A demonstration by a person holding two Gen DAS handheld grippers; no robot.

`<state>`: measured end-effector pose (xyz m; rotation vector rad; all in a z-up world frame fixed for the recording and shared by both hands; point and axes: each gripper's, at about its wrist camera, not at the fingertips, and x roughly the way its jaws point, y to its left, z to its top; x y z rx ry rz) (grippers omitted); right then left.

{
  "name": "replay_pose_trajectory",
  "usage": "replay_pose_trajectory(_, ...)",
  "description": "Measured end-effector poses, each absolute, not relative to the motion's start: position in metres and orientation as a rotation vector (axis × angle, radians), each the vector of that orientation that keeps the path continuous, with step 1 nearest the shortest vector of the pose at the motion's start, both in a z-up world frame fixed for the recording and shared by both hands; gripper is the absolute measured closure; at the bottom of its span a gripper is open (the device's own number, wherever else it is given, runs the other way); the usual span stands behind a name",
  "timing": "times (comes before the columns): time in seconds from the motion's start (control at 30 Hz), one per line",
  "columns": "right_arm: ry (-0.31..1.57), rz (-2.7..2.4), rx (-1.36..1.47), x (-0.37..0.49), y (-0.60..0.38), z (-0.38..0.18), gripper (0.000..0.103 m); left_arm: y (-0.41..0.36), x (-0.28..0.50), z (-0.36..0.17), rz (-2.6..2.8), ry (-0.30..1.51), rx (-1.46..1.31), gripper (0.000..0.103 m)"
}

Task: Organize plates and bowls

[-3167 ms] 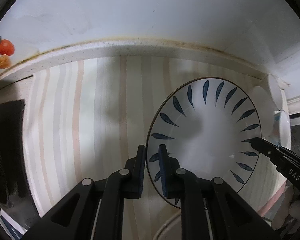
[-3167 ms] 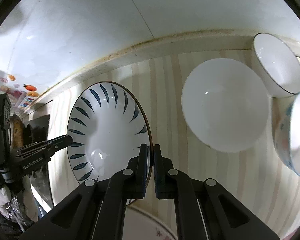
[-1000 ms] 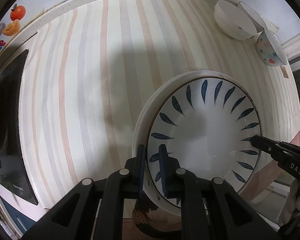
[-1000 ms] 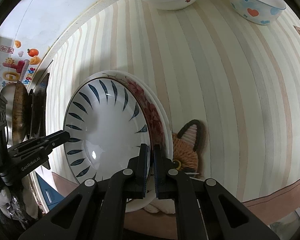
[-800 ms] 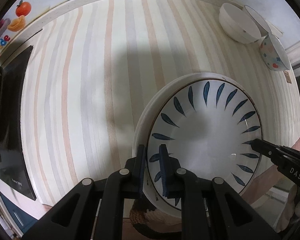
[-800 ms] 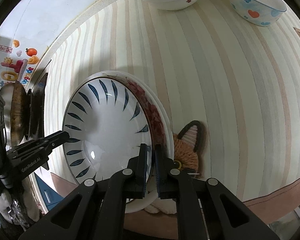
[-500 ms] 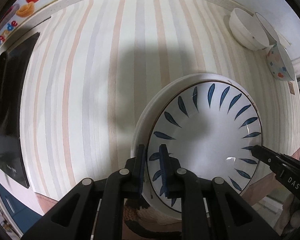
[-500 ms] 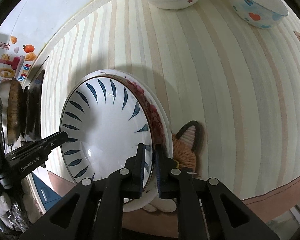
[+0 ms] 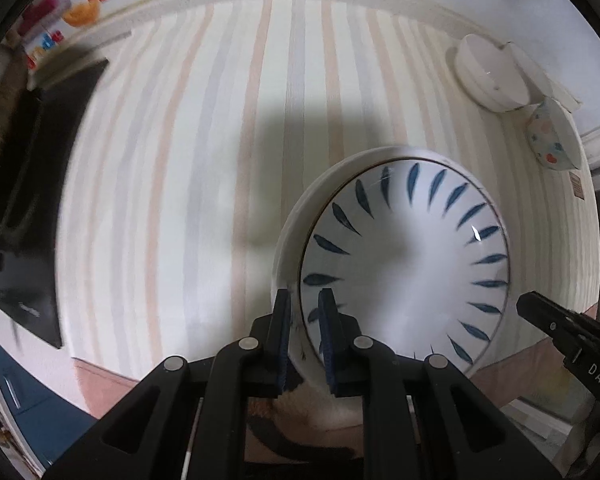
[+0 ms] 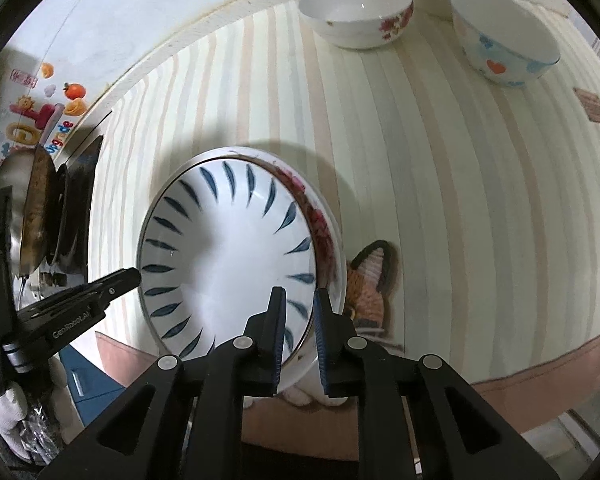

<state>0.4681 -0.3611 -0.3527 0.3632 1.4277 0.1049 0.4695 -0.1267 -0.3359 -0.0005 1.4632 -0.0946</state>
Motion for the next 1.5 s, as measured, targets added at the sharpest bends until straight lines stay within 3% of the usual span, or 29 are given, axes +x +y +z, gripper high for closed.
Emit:
replay_pose_trajectory(0.53,1.200,0.120,0.236,0.363,-0.307,-0.211,0.075,-0.120,0.373,-0.209,-0.215,1.247,0.023,0.089)
replay_pose_trajectory(0.6,1.192,0.117,0.238,0.351,-0.303,-0.201,0.070,-0.118,0.362,-0.204,-0.217,1.238,0.027,0.083)
replay_pose_trajectory(0.77,1.157,0.100,0.218,0.328,-0.297,-0.185,0.036,-0.113,0.342,-0.189,-0.207,1.203,0.022,0.073)
replay_pose_trajectory(0.93,1.126,0.101,0.213,0.322,-0.302,-0.175,0.022,-0.115,0.341,-0.182,-0.188,1.174,0.021,0.066)
replay_pose_trajectory(1.23,1.114,0.127,0.301,0.358,-0.349,-0.181,0.020,-0.145,0.371,-0.179,-0.141,1.167,0.033,0.062)
replay_pose_trajectory(1.5,1.160,0.135,0.419,0.467,-0.442,-0.218,0.020,-0.206,0.480,-0.198,-0.112,1.206,-0.016,0.061)
